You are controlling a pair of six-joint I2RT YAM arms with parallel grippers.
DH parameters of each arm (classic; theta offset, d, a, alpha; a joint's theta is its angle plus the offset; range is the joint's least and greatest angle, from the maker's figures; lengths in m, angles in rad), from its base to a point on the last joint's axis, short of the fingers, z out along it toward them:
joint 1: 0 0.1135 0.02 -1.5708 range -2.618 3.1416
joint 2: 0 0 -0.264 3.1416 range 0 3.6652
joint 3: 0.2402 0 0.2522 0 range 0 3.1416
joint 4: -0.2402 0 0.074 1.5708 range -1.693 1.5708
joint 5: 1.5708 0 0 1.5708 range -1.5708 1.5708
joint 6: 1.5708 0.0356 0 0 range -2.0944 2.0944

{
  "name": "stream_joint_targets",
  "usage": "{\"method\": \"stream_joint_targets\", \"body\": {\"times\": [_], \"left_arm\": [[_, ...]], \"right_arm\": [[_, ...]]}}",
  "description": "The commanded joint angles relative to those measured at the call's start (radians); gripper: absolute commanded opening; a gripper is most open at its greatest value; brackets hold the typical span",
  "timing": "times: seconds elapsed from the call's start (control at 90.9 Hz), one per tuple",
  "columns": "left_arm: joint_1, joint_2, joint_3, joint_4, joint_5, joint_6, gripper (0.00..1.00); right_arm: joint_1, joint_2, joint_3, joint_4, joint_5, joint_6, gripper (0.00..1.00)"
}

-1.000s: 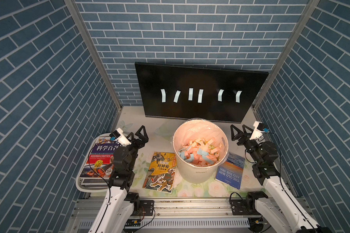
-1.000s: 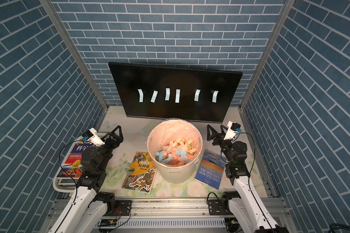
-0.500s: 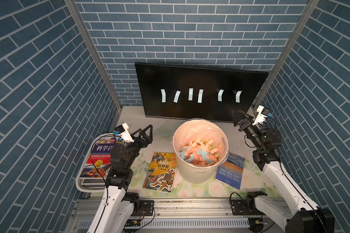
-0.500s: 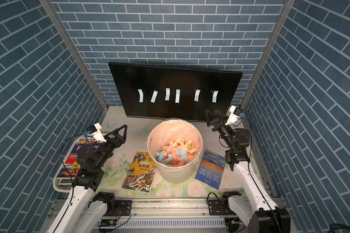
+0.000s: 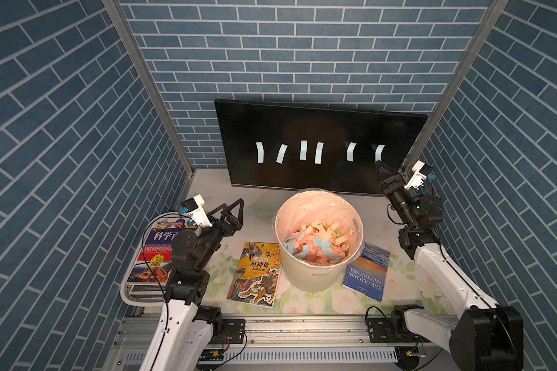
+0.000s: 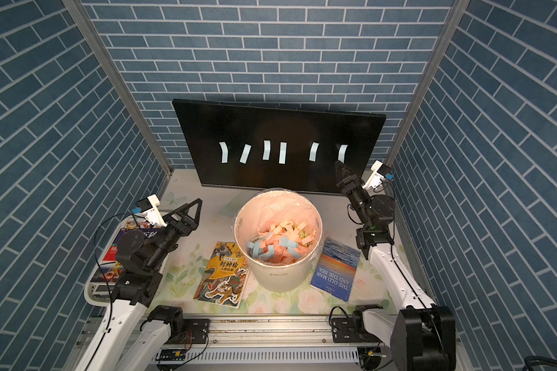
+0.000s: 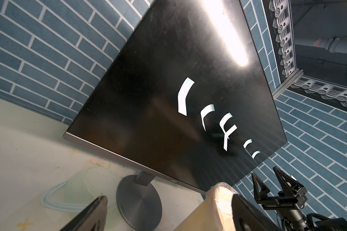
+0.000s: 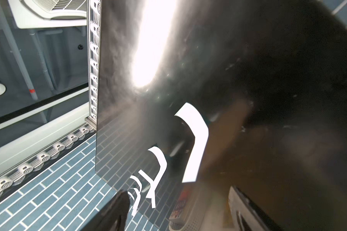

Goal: Remove the sticky note from the monitor
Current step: Tear off the sticky note from the monitor.

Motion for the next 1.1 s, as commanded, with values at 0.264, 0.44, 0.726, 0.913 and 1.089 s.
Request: {"method": "stream_joint_targets", "body": {"times": [0.264,0.44,0.726,0.913,1.089], "left_arm": [[-0.003,-0.028,0.038,-0.027,0.010,0.008,1.00],[-0.004,-0.033,0.039,-0.036,0.011,0.008,1.00],[-0.003,-0.041,0.052,-0.056,0.005,0.014,1.00],[-0.003,-0.049,0.058,-0.063,0.002,0.013,1.00],[-0.003,-0.054,0.063,-0.077,0.004,0.013,1.00]], "right_arm": [[-0.009,0.023,0.067,0.055,0.079,0.097,0.72],[-0.009,0.058,0.097,0.053,0.058,0.107,0.64],[-0.009,0.086,0.112,0.052,0.042,0.128,0.49],[-0.008,0.097,0.135,0.049,0.027,0.133,0.39],[-0.008,0.102,0.152,0.036,0.021,0.133,0.33]]}}
